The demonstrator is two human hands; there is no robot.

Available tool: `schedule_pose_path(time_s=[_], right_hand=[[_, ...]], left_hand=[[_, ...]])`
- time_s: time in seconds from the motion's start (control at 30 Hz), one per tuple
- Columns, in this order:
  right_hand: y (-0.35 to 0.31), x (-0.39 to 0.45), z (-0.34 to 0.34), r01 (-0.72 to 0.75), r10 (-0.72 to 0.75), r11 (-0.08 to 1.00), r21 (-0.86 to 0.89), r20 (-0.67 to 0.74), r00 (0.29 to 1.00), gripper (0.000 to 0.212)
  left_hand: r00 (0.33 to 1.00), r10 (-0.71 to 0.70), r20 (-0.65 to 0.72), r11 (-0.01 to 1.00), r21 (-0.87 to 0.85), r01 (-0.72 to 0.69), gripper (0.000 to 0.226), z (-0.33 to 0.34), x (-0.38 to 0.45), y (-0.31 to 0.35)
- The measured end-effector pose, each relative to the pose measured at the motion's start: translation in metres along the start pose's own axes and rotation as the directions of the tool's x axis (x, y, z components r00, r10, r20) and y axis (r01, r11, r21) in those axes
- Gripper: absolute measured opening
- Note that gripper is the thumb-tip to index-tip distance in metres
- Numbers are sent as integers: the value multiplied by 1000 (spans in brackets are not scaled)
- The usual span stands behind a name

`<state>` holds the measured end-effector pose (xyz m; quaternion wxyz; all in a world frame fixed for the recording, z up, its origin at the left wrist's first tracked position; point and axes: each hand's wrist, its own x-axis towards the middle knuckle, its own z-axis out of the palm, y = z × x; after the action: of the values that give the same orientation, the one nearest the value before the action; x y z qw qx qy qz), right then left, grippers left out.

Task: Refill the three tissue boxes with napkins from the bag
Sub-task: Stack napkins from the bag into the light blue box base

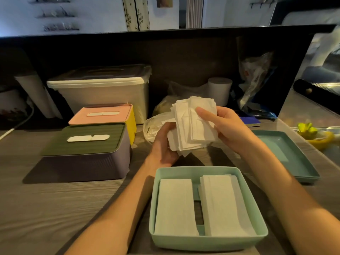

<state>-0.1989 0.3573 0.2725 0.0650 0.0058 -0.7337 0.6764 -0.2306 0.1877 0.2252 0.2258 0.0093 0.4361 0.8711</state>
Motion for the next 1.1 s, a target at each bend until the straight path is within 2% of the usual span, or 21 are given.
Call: schedule_pose_path(time_s=[0.03, 0.1, 0.17, 0.23, 0.27, 0.4, 0.47, 0.5, 0.57, 0.6, 0.63, 0.7, 0.73, 0.8, 0.83, 0.93, 1.0, 1.1], right_hand=[[0, -1, 2, -7, 6, 1000, 23, 18, 1000, 37], [4, -2, 8, -8, 7, 1000, -29, -37, 999, 39], [13, -1, 13, 39, -68, 977, -209, -133, 989, 44], [22, 2, 14, 97, -170, 916, -390, -157, 973, 46], [25, 4, 12, 122, -206, 897, -424, -157, 966, 43], [29, 8, 1, 229, -344, 865, -446, -195, 918, 21], [23, 8, -3, 273, -379, 870, -410, -205, 902, 18], [19, 8, -5, 273, -347, 905, -325, -197, 917, 18], [8, 5, -6, 219, -224, 974, -48, -122, 967, 19], [5, 3, -6, 174, -171, 984, 44, -66, 983, 19], [4, 2, -4, 137, -137, 988, 65, -14, 991, 19], [8, 0, 3, 106, -105, 994, -16, 40, 994, 18], [11, 0, 8, 111, -109, 991, -80, 33, 994, 17], [18, 0, 14, 147, -158, 964, -220, -31, 987, 15], [22, 1, 16, 167, -192, 943, -289, -62, 979, 14], [24, 5, 12, 153, -212, 898, -413, -102, 972, 25], [21, 7, 6, 132, -148, 865, -484, 4, 989, 40], [18, 5, 0, 117, -23, 861, -496, 191, 981, 50]], left_hand=[[1000, 1, 11, 1000, -31, -1, 53, 1, 1, -1], [1000, -4, 23, 1000, -19, 4, 45, 3, 0, -2], [999, -11, 41, 1000, 14, 11, 50, 5, 0, -2], [998, -19, 52, 997, 74, 16, 63, 5, -2, -1], [998, -28, 60, 994, 107, 21, 66, 4, -3, -1], [998, -50, 38, 980, 194, 42, 42, 5, -6, -1], [998, -56, -1, 986, 158, 56, 38, 4, -5, -1], [998, -58, -31, 989, 137, 62, 39, 5, -5, 0], [994, -68, -80, 990, 118, 77, 45, 6, -2, 1], [995, -72, -71, 991, 109, 80, 49, 9, -4, 0], [996, -55, -66, 994, 91, 61, 48, 8, -1, -1], [998, -3, -62, 988, 156, 12, 43, 4, -1, -3], [999, -3, -52, 981, 193, 13, 50, 4, -3, -2], [999, -37, 3, 975, 219, 36, 75, 4, -5, 0], [998, -36, 49, 979, 203, 25, 80, 4, -6, 2], [987, -41, 154, 972, 234, 4, 81, 4, -7, 5], [975, -105, 198, 958, 282, 46, 78, 3, -7, 5], [963, -172, 208, 937, 336, 95, 71, 6, -8, 8]])
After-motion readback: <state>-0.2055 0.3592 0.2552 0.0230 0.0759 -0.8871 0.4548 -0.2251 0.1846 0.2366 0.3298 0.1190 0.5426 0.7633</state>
